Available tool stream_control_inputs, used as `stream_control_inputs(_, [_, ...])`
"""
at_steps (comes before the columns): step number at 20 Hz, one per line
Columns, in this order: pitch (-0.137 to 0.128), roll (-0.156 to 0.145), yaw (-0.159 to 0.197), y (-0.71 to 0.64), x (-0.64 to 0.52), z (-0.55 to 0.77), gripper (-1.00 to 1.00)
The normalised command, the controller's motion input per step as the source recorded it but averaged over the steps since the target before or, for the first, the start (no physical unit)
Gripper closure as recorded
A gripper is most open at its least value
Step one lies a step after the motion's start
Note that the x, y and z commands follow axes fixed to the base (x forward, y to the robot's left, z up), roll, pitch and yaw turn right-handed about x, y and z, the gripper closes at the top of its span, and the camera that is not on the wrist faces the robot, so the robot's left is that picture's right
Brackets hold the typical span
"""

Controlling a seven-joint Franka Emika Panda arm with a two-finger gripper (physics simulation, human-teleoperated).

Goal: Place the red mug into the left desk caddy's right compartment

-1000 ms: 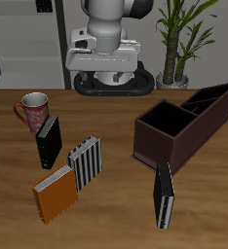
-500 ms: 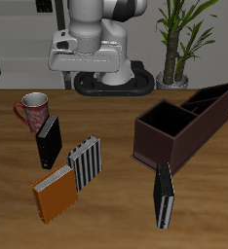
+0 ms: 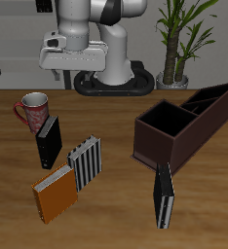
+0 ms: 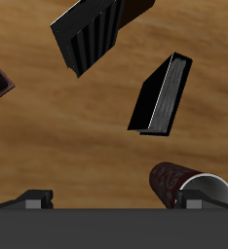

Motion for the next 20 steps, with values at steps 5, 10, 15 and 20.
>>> stream_control_inputs(5, [-0.022, -0.031, -0.027, -0.07, -0.18, -0.17, -1.00])
stream_control_inputs(10, [-0.024, -0.051, -0.016, -0.15, -0.25, -0.26, -1.00])
stream_control_inputs(15, [-0.036, -0.044, -0.050, -0.38, -0.27, -0.07, -1.00])
stream_control_inputs(20, [0.006, -0.044, -0.073, -0.51, -0.17, -0.04, -1.00])
